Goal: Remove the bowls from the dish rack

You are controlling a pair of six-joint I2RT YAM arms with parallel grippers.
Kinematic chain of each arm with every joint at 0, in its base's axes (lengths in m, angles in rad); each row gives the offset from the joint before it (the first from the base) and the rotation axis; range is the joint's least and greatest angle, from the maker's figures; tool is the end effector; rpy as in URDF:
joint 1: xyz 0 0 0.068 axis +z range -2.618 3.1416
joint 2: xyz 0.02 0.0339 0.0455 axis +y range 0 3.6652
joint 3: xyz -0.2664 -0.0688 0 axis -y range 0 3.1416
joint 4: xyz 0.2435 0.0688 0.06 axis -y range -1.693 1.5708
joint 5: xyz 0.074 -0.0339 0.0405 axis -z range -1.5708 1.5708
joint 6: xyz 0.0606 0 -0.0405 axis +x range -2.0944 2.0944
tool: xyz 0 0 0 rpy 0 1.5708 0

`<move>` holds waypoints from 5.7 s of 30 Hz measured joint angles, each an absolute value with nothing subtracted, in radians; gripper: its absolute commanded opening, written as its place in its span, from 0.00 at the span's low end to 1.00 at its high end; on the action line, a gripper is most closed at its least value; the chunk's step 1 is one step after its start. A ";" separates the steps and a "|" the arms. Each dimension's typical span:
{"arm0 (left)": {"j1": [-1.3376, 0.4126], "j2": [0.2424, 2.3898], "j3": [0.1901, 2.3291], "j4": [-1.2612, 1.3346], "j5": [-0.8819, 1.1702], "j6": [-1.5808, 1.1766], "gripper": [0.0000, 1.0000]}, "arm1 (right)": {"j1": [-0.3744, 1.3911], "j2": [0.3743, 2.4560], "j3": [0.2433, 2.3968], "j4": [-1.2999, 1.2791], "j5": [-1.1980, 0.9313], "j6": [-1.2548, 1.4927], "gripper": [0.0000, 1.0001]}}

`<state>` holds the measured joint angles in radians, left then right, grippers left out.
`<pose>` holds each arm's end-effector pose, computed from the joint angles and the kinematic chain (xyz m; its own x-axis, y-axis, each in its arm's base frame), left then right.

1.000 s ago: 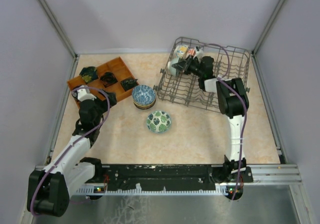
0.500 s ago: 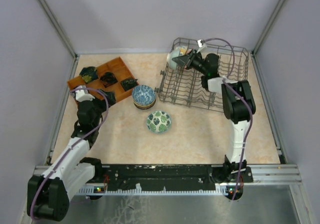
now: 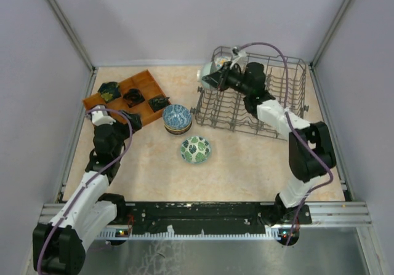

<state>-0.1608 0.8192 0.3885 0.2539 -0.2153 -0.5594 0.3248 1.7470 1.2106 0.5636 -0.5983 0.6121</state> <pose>0.2148 -0.0217 0.2376 -0.1200 -0.5057 -0.8543 -0.1355 0.8608 -0.4906 0.3973 0.1698 0.3063 -0.4370 0.3538 -0.8269 -0.6673 0.4889 0.5618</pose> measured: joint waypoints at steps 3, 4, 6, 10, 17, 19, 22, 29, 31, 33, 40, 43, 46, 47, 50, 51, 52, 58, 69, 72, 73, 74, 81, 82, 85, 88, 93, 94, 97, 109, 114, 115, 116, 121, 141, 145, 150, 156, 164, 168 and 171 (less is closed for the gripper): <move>-0.161 0.808 0.408 0.218 -0.215 -0.554 0.99 | 0.461 1.599 1.211 0.329 -0.476 0.438 0.00; -0.161 0.804 0.414 0.208 -0.215 -0.552 0.99 | 0.507 1.554 1.211 0.261 -0.443 0.391 0.00; -0.161 0.794 0.430 0.183 -0.215 -0.547 0.99 | 0.588 1.481 1.212 0.152 -0.408 0.324 0.00; -0.161 0.774 0.447 0.154 -0.212 -0.540 0.99 | 0.727 1.395 1.237 -0.099 -0.259 0.205 0.00; -0.161 0.752 0.457 0.113 -0.204 -0.533 0.99 | 0.968 1.429 1.326 -0.477 0.039 0.113 0.00; -0.161 0.745 0.458 0.111 -0.204 -0.533 0.99 | 1.018 1.476 1.361 -0.563 0.108 0.104 0.00; -0.161 0.743 0.458 0.111 -0.204 -0.533 0.99 | 1.066 1.527 1.391 -0.632 0.156 0.103 0.00; -0.161 0.743 0.458 0.104 -0.204 -0.533 0.99 | 1.108 1.646 1.415 -0.738 0.241 0.107 0.00; -0.161 0.743 0.458 0.104 -0.204 -0.533 0.99 | 1.113 1.662 1.415 -0.750 0.246 0.108 0.00; -0.161 0.743 0.458 0.104 -0.205 -0.533 0.99 | 1.117 1.671 1.415 -0.753 0.246 0.109 0.00; -0.161 0.743 0.458 0.104 -0.205 -0.533 0.99 | 1.124 1.723 1.415 -0.748 0.246 0.109 0.00; -0.161 0.743 0.458 0.104 -0.205 -0.533 0.99 | 1.124 1.754 1.415 -0.749 0.245 0.109 0.00; -0.161 0.743 0.458 0.104 -0.207 -0.533 0.99 | 1.126 1.778 1.416 -0.749 0.242 0.108 0.00; -0.161 0.743 0.458 0.104 -0.208 -0.533 0.99 | 1.127 1.784 1.416 -0.749 0.241 0.109 0.00; -0.161 0.743 0.458 0.104 -0.210 -0.533 0.99 | 1.131 1.804 1.426 -0.750 0.241 0.108 0.00; -0.161 0.743 0.458 0.104 -0.212 -0.533 0.99 | 1.132 1.811 1.430 -0.748 0.239 0.109 0.00; -0.161 0.743 0.458 0.104 -0.213 -0.533 0.99 | 1.134 1.818 1.433 -0.748 0.239 0.109 0.00; -0.161 0.743 0.458 0.104 -0.218 -0.529 0.99 | 1.137 1.846 1.447 -0.753 0.238 0.112 0.00; -0.161 0.730 0.458 0.102 -0.227 -0.525 0.99 | 1.145 1.903 1.485 -0.764 0.255 0.126 0.25; -0.161 0.727 0.458 0.096 -0.232 -0.525 0.99 | 1.147 1.904 1.497 -0.771 0.266 0.132 0.36; -0.161 0.727 0.458 0.093 -0.233 -0.525 0.99 | 1.148 1.904 1.502 -0.771 0.270 0.133 0.39; -0.161 0.726 0.458 0.091 -0.234 -0.525 0.99 | 1.149 1.904 1.507 -0.772 0.272 0.134 0.40; -0.161 0.725 0.458 0.086 -0.235 -0.525 0.99 | 1.153 1.892 1.509 -0.765 0.278 0.134 0.41; -0.161 0.725 0.458 0.085 -0.235 -0.525 0.99 | 1.154 1.884 1.509 -0.764 0.280 0.134 0.43; -0.161 0.723 0.458 0.083 -0.235 -0.525 0.99 | 1.158 1.833 1.509 -0.757 0.290 0.134 0.52; -0.161 0.722 0.458 0.081 -0.235 -0.525 0.99 | 1.156 1.745 1.505 -0.733 0.321 0.128 0.52; -0.161 0.722 0.458 0.082 -0.235 -0.525 0.99 | 1.058 1.513 1.467 -0.595 0.350 0.122 0.54; -0.161 0.722 0.458 0.082 -0.235 -0.526 0.99 | 1.009 1.460 1.440 -0.546 0.345 0.122 0.54; -0.161 0.722 0.458 0.084 -0.234 -0.527 0.99 | 0.823 1.323 1.328 -0.388 0.303 0.133 0.58; -0.161 0.735 0.405 0.168 -0.245 -0.557 0.99 | 0.265 1.441 1.153 0.126 -0.082 0.286 0.58; -0.161 0.753 0.379 0.221 -0.252 -0.571 0.99 | 0.156 1.669 1.189 0.301 -0.262 0.396 0.58; -0.161 0.758 0.376 0.232 -0.253 -0.573 0.99 | 0.136 1.719 1.206 0.328 -0.293 0.417 0.58; -0.161 0.764 0.374 0.243 -0.255 -0.576 0.99 | 0.121 1.761 1.224 0.348 -0.315 0.430 0.58; -0.161 0.809 0.370 0.298 -0.262 -0.580 0.99 | 0.080 1.954 1.358 0.392 -0.386 0.469 0.58; -0.161 0.931 0.369 0.390 -0.268 -0.580 0.99 | 0.075 2.270 1.633 0.458 -0.480 0.537 0.57; -0.161 0.936 0.369 0.394 -0.269 -0.580 0.99 | 0.075 2.293 1.649 0.465 -0.497 0.552 0.53; -0.161 0.937 0.369 0.399 -0.269 -0.580 0.99 | 0.075 2.325 1.688 0.495 -0.525 0.580 0.47; -0.161 0.938 0.369 0.402 -0.270 -0.580 0.99 | 0.075 2.368 1.711 0.515 -0.552 0.615 0.37; -0.161 0.952 0.369 0.405 -0.270 -0.579 0.99 | 0.075 2.384 1.711 0.542 -0.567 0.648 0.21; -0.161 0.958 0.369 0.405 -0.270 -0.579 0.99 | 0.075 2.384 1.711 0.561 -0.571 0.664 0.06; -0.161 0.957 0.369 0.405 -0.270 -0.579 0.99 | 0.077 2.384 1.709 0.561 -0.584 0.678 0.02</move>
